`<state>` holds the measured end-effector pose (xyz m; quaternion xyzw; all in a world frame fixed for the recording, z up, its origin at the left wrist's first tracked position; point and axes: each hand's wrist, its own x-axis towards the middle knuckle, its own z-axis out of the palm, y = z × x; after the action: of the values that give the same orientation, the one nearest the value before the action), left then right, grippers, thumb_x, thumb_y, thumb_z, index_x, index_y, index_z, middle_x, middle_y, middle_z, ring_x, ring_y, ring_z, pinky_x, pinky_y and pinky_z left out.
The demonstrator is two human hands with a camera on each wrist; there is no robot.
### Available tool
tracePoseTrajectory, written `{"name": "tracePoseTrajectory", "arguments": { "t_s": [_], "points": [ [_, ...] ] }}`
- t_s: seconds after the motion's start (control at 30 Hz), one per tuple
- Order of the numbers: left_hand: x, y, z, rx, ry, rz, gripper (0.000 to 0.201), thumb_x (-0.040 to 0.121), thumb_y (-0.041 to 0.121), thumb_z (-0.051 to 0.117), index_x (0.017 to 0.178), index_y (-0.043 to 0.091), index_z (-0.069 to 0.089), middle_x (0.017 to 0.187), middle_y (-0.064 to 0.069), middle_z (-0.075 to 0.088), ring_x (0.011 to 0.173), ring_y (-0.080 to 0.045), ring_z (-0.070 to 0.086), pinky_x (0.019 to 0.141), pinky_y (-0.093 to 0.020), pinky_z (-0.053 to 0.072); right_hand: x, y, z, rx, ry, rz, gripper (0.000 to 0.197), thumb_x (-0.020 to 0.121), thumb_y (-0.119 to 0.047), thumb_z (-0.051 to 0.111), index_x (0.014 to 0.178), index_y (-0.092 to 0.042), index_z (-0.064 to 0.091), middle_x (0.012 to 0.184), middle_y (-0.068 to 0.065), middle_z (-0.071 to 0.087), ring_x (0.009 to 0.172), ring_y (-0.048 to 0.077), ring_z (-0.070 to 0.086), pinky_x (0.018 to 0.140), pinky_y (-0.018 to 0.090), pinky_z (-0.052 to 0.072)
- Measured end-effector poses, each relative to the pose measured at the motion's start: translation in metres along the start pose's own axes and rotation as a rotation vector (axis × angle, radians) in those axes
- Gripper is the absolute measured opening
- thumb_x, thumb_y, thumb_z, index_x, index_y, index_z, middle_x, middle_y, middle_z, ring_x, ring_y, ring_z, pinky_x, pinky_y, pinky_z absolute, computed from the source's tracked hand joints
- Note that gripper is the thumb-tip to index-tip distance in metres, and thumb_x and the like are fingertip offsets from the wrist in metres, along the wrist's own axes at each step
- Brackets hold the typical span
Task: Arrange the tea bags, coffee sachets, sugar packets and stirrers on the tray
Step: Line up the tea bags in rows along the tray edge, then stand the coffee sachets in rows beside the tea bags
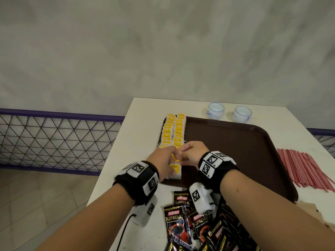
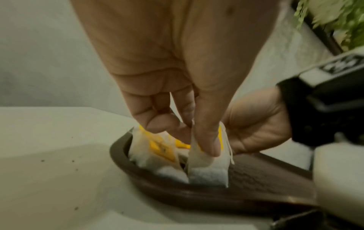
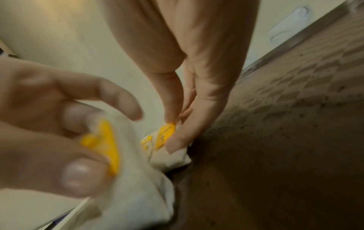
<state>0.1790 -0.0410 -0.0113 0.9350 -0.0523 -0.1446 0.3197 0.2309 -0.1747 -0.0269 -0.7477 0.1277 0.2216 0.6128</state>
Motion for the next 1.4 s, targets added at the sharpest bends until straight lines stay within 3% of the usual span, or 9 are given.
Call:
{"name": "tracePoseTrajectory", "arguments": {
  "t_s": [0.13,0.33,0.53,0.73,0.87,1.1,1.2,1.3,1.4],
  "points": [
    [0.022,-0.003,0.008,0.147,-0.002,-0.011,0.036,0.073,0.01,0.072,0.101,0.025,0.054,0.104,-0.003,0.061,0.093,-0.021,0.06,0.085,-0.034,0.051,0.0,0.001,-0.008,-0.121,-0.003,-0.04,0.012,0.087,0.002,0.062,0.084,-0.009,0.059,0.096,0.018,0.062,0.087,0.028,0.065,0.067,0.037,0.058],
    [0.038,-0.004,0.003,0.21,0.067,0.012,0.037,0.074,0.011,0.071,0.101,0.026,0.051,0.103,-0.002,0.062,0.09,-0.022,0.06,0.081,-0.037,0.052,-0.014,-0.002,-0.024,-0.221,-0.01,-0.085,0.006,0.088,-0.011,0.065,0.088,-0.015,0.061,0.086,0.007,0.063,0.075,0.018,0.061,0.075,0.036,0.059],
    [0.024,-0.006,-0.006,0.072,0.185,0.022,0.05,0.07,0.02,0.08,0.112,0.022,0.053,0.102,0.006,0.052,0.084,-0.013,0.05,0.075,-0.026,0.043,-0.053,-0.001,-0.032,-0.311,-0.021,-0.222,0.005,0.088,-0.014,0.066,0.089,-0.015,0.061,0.082,0.006,0.059,0.073,0.017,0.059,0.063,0.03,0.053],
    [-0.052,-0.026,-0.037,-0.001,0.312,0.022,0.035,0.076,0.028,0.075,0.106,0.025,0.057,0.095,0.01,0.058,0.075,-0.01,0.053,0.068,-0.021,0.041,-0.135,0.007,-0.055,-0.44,-0.128,-0.441,0.011,0.085,-0.02,0.07,0.095,-0.022,0.067,0.081,0.004,0.064,0.077,0.029,0.061,0.077,0.039,0.053],
    [-0.138,-0.034,-0.025,-0.018,0.326,0.114,0.02,0.077,0.026,0.074,0.092,0.028,0.061,0.083,0.012,0.064,0.065,-0.008,0.056,0.056,-0.009,0.036,-0.204,0.025,-0.074,-0.498,-0.203,-0.472,0.017,0.082,-0.034,0.068,0.098,-0.032,0.067,0.092,-0.001,0.069,0.088,0.013,0.065,0.083,0.033,0.053],
    [-0.247,-0.034,0.064,0.075,-0.136,0.186,0.056,0.067,0.081,0.045,0.109,0.046,0.053,0.101,0.027,0.055,0.083,0.008,0.051,0.075,-0.01,0.044,-0.276,0.076,-0.099,-0.475,-0.101,-0.392,0.03,0.069,-0.06,0.066,0.095,-0.046,0.066,0.094,-0.012,0.072,0.089,0.002,0.068,0.08,0.025,0.055],
    [-0.258,-0.03,0.088,0.119,-0.199,0.201,0.064,0.062,0.079,0.052,0.117,0.047,0.051,0.112,0.028,0.049,0.091,0.015,0.043,0.084,-0.008,0.04,-0.291,0.097,-0.109,-0.571,-0.085,-0.373,0.06,0.052,-0.086,0.058,0.097,-0.046,0.065,0.092,-0.011,0.072,0.085,0.005,0.068,0.076,0.025,0.055],
    [-0.262,-0.025,0.097,0.184,-0.238,0.191,0.059,0.071,0.06,0.064,0.126,0.043,0.049,0.124,0.026,0.044,0.112,0.004,0.041,0.095,-0.023,0.043,-0.302,0.109,-0.115,-0.551,-0.046,-0.342,0.033,0.065,-0.065,0.064,0.094,-0.048,0.064,0.087,-0.012,0.072,0.078,0.003,0.067,0.071,0.026,0.053],
    [-0.264,-0.022,0.1,0.267,-0.241,0.158,0.057,0.075,0.054,0.065,0.127,0.042,0.048,0.124,0.024,0.041,0.114,0.001,0.039,0.091,-0.02,0.041,-0.314,0.121,-0.12,-0.506,-0.024,-0.286,0.019,0.073,-0.037,0.074,0.086,-0.047,0.066,0.08,-0.01,0.071,0.073,0.003,0.066,0.068,0.024,0.053]
  ]
}}
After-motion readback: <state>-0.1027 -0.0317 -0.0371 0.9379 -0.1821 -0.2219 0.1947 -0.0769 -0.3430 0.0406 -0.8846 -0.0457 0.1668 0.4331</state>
